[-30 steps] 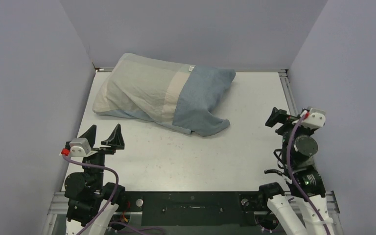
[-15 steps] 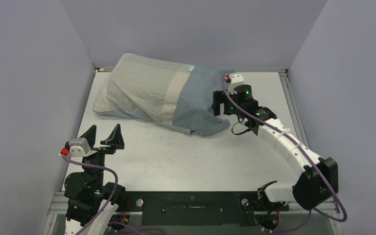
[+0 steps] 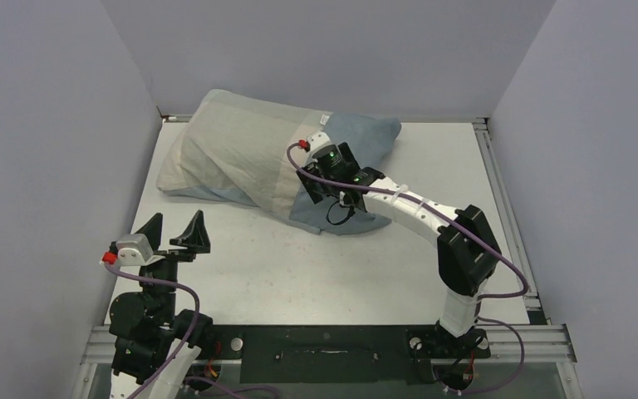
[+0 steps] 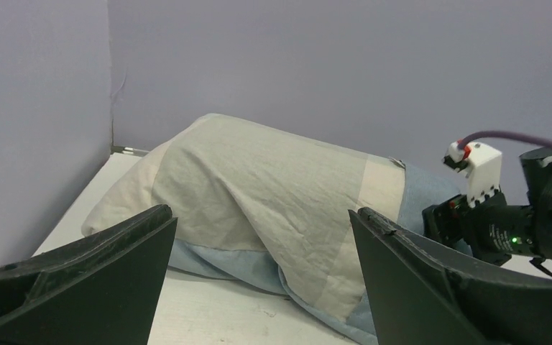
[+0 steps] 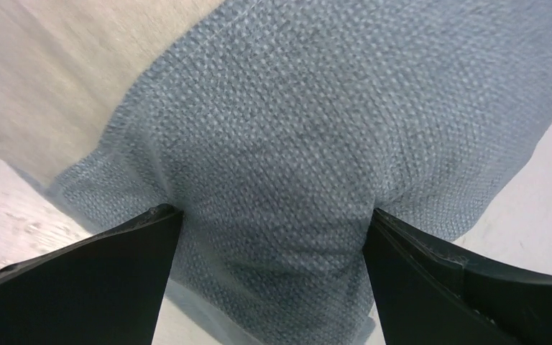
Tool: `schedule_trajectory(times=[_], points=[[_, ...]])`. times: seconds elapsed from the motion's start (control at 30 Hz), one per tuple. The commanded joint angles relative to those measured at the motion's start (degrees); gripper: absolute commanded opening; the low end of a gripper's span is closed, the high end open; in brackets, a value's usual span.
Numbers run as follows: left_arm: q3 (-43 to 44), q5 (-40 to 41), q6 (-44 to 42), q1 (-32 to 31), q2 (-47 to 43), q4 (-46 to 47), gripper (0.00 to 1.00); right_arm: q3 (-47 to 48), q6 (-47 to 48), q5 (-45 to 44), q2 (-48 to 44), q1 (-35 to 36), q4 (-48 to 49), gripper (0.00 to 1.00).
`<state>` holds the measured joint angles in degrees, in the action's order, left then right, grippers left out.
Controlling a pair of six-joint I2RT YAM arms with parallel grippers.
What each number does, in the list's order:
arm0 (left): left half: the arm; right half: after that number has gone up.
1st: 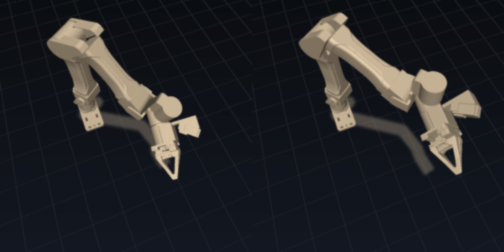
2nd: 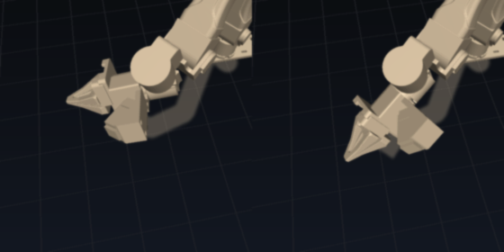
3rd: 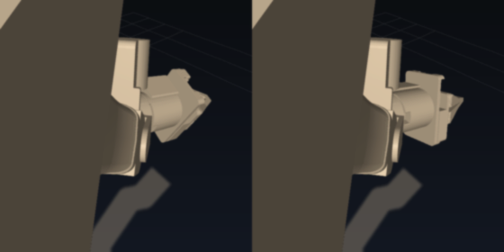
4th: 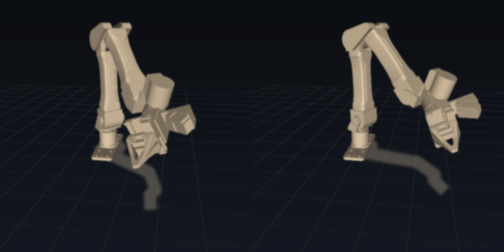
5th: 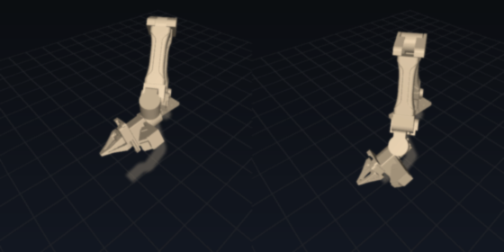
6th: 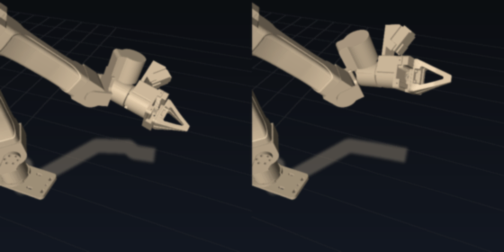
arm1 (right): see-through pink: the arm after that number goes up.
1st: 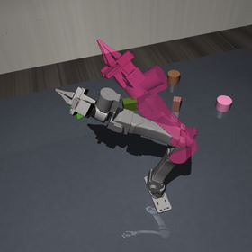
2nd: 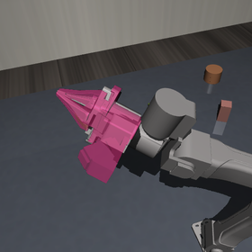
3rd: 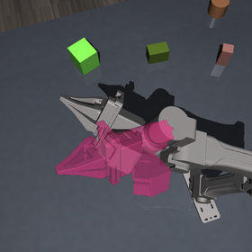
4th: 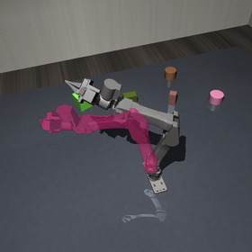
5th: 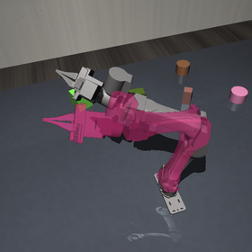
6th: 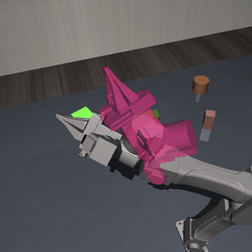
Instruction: Remove the pillowcase from the pillow
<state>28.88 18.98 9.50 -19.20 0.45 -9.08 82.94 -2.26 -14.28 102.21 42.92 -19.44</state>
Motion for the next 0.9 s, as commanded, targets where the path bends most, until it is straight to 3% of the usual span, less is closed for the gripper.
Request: schedule_trajectory(times=[0.0, 0.07, 0.13, 0.17, 0.2, 0.27, 0.47, 0.53, 0.67, 0.73, 0.8, 0.83, 0.87], points=[[1.7, 0.6, 0.2, -0.5, -8.5, 0.8, 0.96, -0.3, 1.3, -6.3, 1.3, 1.1, -6.9, 0.93], [1.7, 0.7, 0.2, -0.6, -8.4, 0.8, 0.96, -3.0, 0.4, -6.3, -0.8, 2.1, -7.9, 0.70], [1.7, 0.8, 0.3, -0.7, -8.4, 0.8, 0.96, -5.4, -0.8, -7.3, -3.4, 3.9, -9.2, 0.28], [1.7, 0.9, 0.3, -0.7, -8.4, 0.7, 0.96, -6.3, -1.4, -7.9, -4.8, 5.2, -10.2, 0.14], [1.7, 0.9, 0.3, -0.7, -8.4, 0.7, 0.96, -6.9, -1.9, -8.3, -6.0, 6.5, -11.5, 0.07], [1.7, 1.2, 0.3, -0.7, -8.4, 0.5, 0.96, -8.0, -3.6, -9.6, -8.3, 9.9, -14.6, 0.05], [2.1, 3.6, 0.4, -0.6, -8.4, -0.4, 0.96, -11.4, -11.5, -10.6, -14.4, 21.9, -21.9, 0.05], [2.3, 5.6, 0.6, -0.5, -8.4, -0.8, 0.96, -11.5, -13.7, -11.9, -15.1, 25.5, -24.1, 0.10], [2.6, 10.1, 1.4, -0.2, -8.4, -1.8, 0.96, -6.8, -14.4, -16.5, -14.7, 29.9, -29.2, 0.43], [2.7, 11.1, 1.6, -0.1, -8.4, -2.0, 0.96, -3.0, -12.8, -18.1, -13.7, 30.9, -30.5, 0.64], [3.1, 12.1, 1.8, 0.1, -8.4, -2.5, 0.96, 0.8, -9.9, -19.0, -12.3, 31.5, -30.6, 0.91], [3.5, 12.8, 2.0, 0.1, -8.5, -3.0, 0.96, 3.1, -8.0, -19.4, -11.1, 31.7, -30.6, 0.95], [3.9, 13.5, 2.2, 0.3, -8.5, -3.6, 0.96, 5.1, -6.0, -19.6, -9.7, 31.9, -30.6, 0.90]])
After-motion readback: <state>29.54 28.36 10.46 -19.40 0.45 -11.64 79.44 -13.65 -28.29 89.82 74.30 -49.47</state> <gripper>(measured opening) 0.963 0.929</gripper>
